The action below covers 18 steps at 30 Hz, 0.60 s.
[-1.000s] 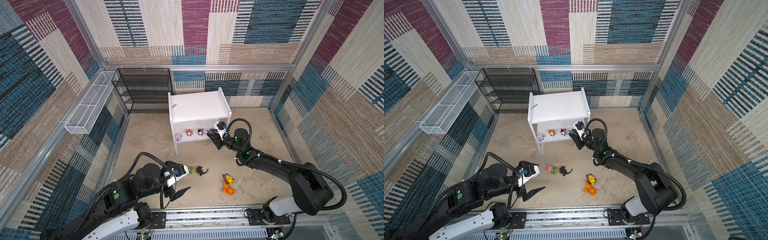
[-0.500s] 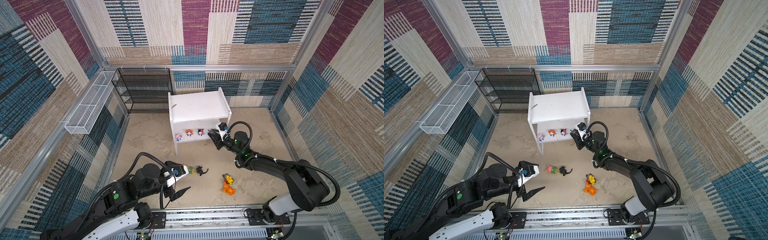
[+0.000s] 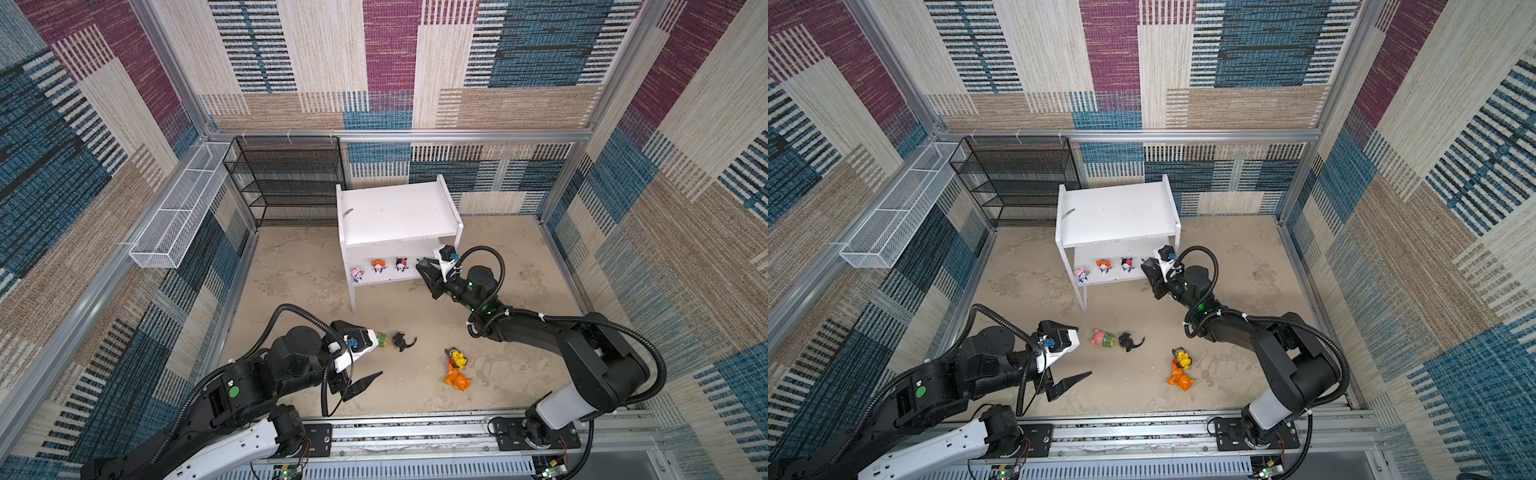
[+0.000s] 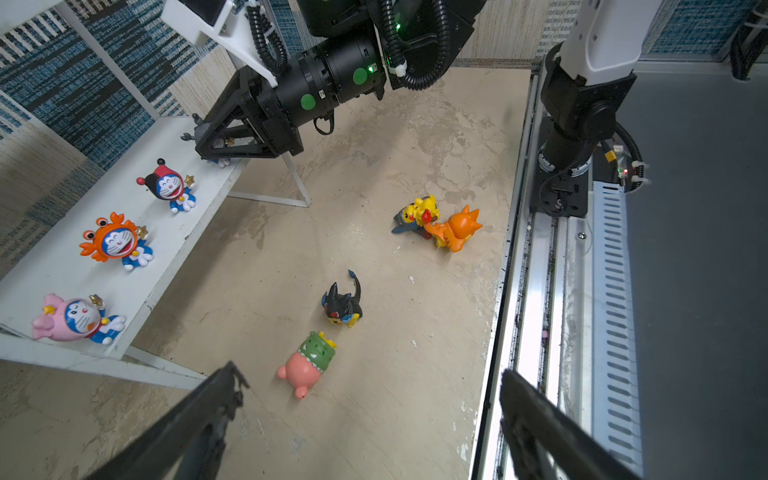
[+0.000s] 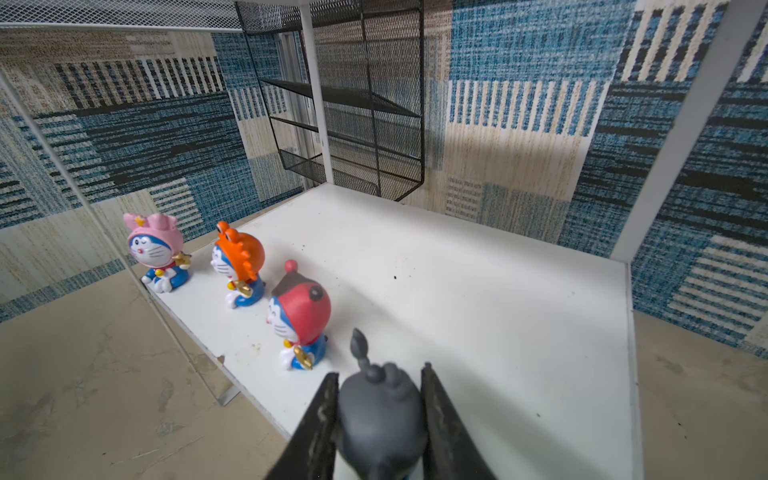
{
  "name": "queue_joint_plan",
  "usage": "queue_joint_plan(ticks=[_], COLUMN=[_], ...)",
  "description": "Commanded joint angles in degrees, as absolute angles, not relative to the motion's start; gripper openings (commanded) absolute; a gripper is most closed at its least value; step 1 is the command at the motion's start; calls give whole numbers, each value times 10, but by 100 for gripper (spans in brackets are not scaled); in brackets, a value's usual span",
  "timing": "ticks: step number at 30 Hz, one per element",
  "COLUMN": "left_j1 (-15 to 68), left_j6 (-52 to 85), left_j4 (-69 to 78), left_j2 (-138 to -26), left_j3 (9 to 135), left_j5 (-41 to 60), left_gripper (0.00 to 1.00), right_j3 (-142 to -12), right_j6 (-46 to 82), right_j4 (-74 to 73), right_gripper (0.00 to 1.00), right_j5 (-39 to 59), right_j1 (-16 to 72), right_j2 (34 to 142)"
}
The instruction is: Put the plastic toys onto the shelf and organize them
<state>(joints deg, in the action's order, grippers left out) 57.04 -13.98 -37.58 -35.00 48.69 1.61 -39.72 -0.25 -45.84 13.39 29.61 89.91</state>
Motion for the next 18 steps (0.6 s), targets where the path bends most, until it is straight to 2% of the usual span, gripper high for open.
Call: queue_joint_plan(ticks=[1, 8, 18], left_j1=[569, 561, 550], left_j6=[-139, -142, -141], left_j4=[-333, -282, -271], left_j2=[-358, -343, -317], left_j3=[494, 483, 469], left_j5=[-32, -88, -64], left_gripper=[99, 99, 99], right_j3=[-394, -388, -388], right_j6=[8, 10, 18], right_j4=[-500, -521, -545], right_gripper=[28, 29, 31], right_j5=[133, 130, 124], right_j1=[296, 297, 296], right_j2=[903, 910, 928])
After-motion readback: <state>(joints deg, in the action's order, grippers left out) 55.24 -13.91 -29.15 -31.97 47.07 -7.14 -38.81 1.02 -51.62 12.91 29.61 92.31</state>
